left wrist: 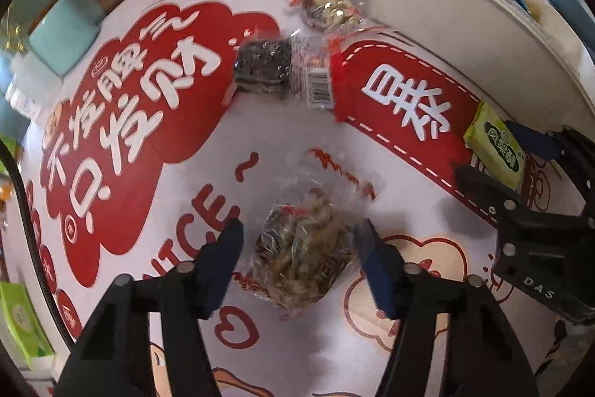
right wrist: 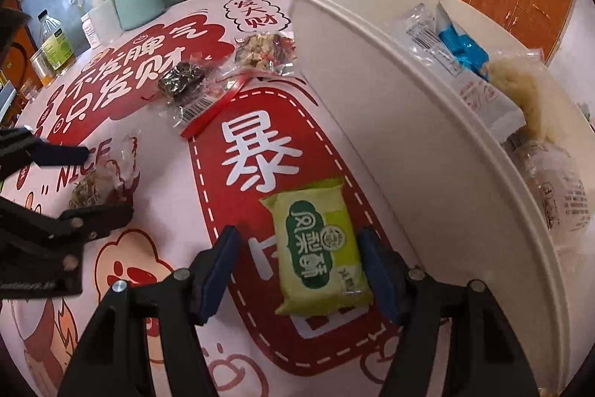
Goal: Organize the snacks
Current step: 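Grasp clear nut bag with left tool while right tool grasps green pastry pack, then carry both snacks into the white bin and release them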
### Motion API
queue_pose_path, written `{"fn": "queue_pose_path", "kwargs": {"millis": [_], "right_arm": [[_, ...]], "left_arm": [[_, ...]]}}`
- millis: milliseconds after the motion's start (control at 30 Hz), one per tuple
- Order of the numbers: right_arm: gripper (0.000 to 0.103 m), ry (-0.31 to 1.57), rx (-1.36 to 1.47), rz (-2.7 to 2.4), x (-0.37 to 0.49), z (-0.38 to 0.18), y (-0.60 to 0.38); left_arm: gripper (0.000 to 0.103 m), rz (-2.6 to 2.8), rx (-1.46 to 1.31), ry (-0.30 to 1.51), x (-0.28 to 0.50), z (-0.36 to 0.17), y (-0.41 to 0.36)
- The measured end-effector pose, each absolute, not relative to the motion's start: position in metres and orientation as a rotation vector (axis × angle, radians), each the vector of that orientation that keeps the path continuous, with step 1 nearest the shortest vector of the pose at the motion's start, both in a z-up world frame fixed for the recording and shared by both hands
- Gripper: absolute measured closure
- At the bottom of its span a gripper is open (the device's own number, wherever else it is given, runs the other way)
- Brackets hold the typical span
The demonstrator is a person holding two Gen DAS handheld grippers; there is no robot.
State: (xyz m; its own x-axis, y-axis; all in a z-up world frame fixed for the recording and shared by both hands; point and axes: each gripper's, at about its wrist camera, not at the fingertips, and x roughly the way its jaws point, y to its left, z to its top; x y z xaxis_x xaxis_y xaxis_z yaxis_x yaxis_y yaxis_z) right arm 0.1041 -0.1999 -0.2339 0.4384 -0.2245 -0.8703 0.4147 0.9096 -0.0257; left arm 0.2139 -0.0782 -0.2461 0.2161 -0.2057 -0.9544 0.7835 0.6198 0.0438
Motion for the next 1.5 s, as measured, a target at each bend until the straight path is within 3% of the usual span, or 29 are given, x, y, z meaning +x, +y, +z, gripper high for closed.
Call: {"fn": "queue_pose_path", "kwargs": {"millis": [67, 133, 500, 800, 1500], "right_arm": [[0.041, 1.045, 0.201, -0.395, 0.104, -0.234, -0.200], [0.066, 1.032, 0.195, -0.378, 0.104, -0.231, -0.199], [0.066, 1.062, 0.320, -0.188, 0.098, -0.219, -0.193], [0.066, 0.949, 0.374, -0.091, 0.066, -0.164, -0.196], [0.066, 0.570, 0.316, -0.402, 0.022, -0.005, -0.326]], "left_arm": [[0.052, -0.742, 0.562, 1.157, 0.217, -0.244, -0.075], [0.056, -0.730, 0.519, 1.156, 0.219, -0.241, -0.071], [0.061, -0.560, 0.237, 1.217, 0.180, -0.229, -0.034], [0.061, -0.502, 0.053, 1.173, 0.121, -0.177, -0.021], [0.061, -0.782, 0.136, 0.890, 0.130, -0.026, -0.194]]}}
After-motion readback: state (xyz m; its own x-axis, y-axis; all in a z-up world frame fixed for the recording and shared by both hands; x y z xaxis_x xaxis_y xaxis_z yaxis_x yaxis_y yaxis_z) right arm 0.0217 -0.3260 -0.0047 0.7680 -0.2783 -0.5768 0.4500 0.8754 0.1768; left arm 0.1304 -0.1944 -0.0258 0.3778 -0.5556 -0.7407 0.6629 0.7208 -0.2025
